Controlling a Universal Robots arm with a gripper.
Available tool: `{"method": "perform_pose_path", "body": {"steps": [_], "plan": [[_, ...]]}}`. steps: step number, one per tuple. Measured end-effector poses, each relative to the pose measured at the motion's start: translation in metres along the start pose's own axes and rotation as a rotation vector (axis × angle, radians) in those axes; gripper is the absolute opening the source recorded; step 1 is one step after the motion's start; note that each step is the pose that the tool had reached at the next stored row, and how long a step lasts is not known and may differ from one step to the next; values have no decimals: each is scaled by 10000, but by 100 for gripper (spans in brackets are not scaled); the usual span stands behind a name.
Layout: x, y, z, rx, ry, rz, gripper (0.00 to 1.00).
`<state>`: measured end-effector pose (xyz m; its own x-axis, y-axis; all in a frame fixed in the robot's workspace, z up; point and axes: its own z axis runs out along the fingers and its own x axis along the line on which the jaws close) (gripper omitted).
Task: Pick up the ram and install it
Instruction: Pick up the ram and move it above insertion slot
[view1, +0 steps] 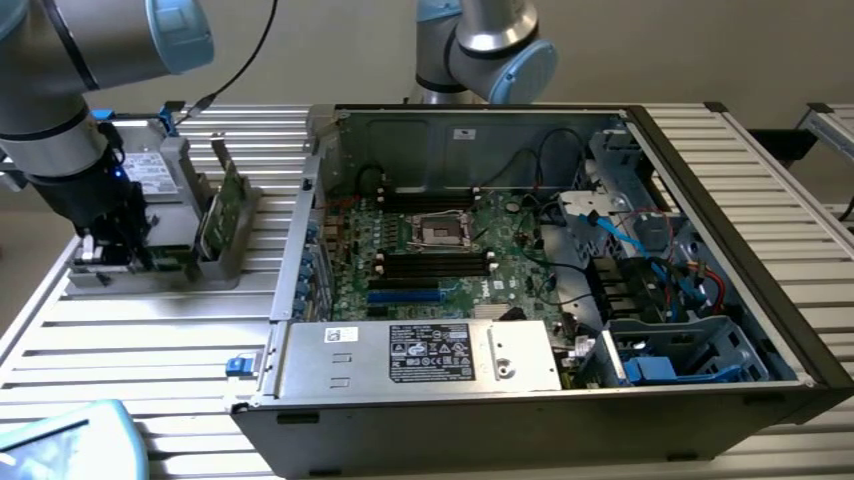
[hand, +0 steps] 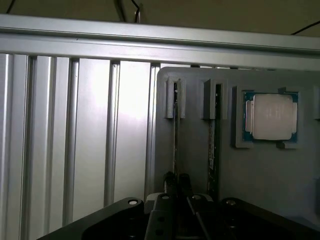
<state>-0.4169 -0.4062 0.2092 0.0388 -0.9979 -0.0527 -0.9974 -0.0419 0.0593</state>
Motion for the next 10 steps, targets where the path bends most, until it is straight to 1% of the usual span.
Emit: {"method": "perform_pose_path", "body": {"steps": [7, 10], "plan": [[-2, 2, -53, -34, -2, 2, 14], [-4, 1, -86, -57, -2, 3, 14]]}}
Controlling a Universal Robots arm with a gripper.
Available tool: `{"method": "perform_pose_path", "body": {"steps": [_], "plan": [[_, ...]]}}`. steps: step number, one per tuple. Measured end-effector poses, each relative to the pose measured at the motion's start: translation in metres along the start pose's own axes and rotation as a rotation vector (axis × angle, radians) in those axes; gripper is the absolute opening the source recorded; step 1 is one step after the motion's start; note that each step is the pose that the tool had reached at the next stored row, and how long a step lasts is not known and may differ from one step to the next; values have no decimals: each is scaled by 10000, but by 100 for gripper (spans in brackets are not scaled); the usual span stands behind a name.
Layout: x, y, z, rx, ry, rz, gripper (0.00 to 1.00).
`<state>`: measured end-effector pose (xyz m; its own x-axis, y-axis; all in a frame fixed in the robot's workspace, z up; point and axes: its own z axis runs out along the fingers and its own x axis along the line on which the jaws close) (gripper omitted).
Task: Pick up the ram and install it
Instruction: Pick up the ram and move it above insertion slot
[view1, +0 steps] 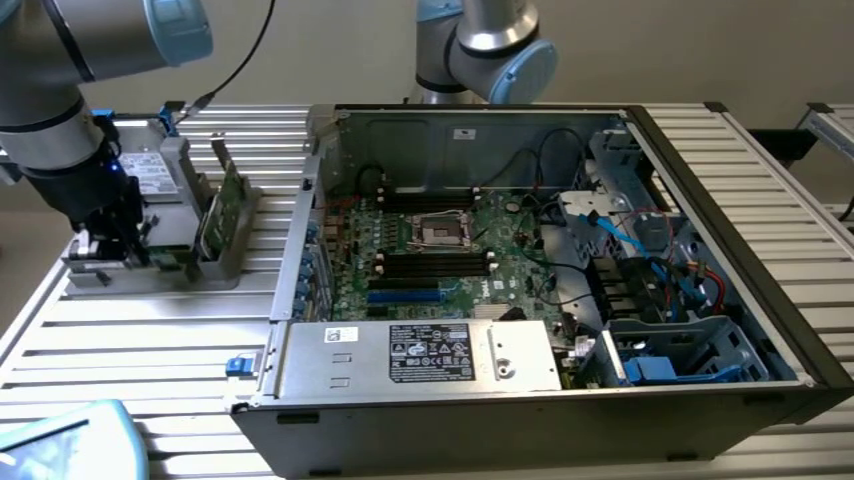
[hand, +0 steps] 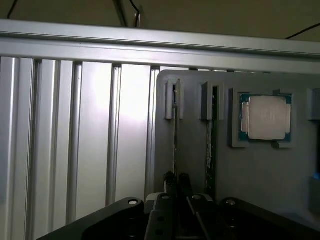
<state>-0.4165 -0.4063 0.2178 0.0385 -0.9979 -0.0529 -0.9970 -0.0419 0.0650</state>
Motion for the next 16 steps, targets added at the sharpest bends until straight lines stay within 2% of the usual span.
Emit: {"method": "perform_pose_path", "body": {"steps": [9, 16], "plan": [[4, -14, -175, -95, -3, 5, 14], [-9, 3, -479, -102, -2, 6, 14]]}}
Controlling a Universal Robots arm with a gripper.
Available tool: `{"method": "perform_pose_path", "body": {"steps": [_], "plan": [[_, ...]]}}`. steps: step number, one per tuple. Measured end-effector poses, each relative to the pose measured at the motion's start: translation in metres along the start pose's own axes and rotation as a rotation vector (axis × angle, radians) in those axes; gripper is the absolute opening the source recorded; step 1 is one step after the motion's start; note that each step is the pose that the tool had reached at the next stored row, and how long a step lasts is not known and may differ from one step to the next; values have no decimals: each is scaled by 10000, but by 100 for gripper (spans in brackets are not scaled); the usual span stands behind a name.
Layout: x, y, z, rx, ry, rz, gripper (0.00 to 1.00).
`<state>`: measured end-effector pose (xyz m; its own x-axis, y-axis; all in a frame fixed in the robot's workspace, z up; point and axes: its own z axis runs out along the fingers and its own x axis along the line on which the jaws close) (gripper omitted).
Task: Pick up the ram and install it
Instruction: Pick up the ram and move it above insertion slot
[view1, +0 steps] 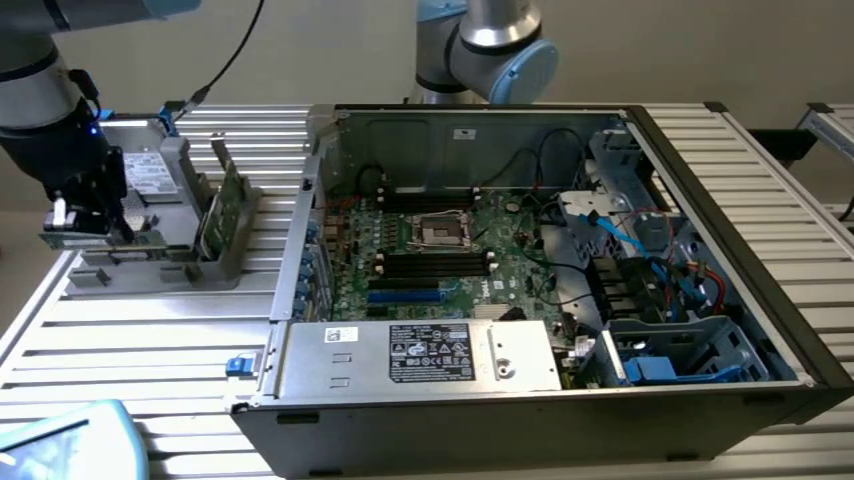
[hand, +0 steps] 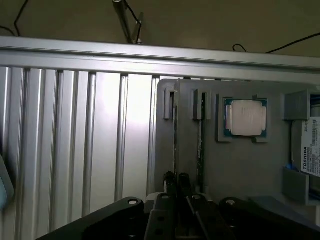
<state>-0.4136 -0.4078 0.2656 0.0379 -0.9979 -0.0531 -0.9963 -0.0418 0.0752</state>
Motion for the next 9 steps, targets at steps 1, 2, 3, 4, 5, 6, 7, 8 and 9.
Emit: {"method": "perform_pose_path", "body": {"steps": [1, 2, 3, 4, 5, 6, 7, 8, 9], "plan": [[-2, 4, -45, -1, 0, 0, 14], [-4, 7, -89, 0, -1, 0, 14], [-6, 10, -134, 1, -1, 0, 14], [-8, 14, -179, 0, 0, 1, 14], [-11, 17, -226, 1, -1, 1, 14], [-13, 17, -269, 0, 0, -1, 14], [-14, 9, -316, 0, 0, -2, 14], [-15, -8, -362, 0, 0, -1, 14], [-17, -29, -413, -3, 1, 1, 14]]}}
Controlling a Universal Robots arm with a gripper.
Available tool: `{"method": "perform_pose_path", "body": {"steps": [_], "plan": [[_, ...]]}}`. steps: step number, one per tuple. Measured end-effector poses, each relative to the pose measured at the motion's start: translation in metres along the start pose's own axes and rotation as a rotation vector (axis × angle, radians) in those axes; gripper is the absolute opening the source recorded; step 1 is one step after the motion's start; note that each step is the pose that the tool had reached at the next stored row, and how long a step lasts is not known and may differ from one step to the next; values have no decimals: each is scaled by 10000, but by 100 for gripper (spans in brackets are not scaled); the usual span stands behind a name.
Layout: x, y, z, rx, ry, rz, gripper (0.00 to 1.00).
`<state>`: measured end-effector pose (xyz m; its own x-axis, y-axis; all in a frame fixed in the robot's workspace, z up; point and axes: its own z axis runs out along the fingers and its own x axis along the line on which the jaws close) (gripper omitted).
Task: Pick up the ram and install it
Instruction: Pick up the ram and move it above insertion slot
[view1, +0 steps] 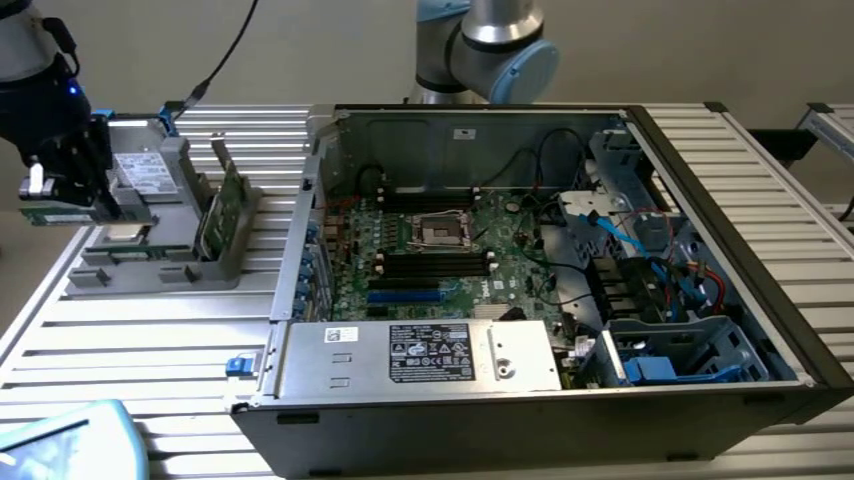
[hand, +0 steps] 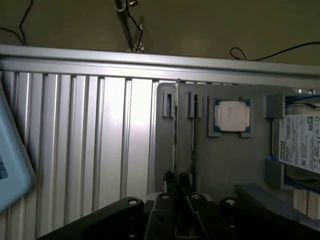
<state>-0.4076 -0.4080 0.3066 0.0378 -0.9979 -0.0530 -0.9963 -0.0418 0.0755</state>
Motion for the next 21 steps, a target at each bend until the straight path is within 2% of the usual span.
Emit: {"method": "perform_pose_path", "body": {"steps": [5, 11, 21], "plan": [[-5, -157, -237, 1, -3, 0, 14], [-10, -403, -530, 2, -32, -3, 14], [-13, -826, -955, -19, -49, -3, 14]]}}
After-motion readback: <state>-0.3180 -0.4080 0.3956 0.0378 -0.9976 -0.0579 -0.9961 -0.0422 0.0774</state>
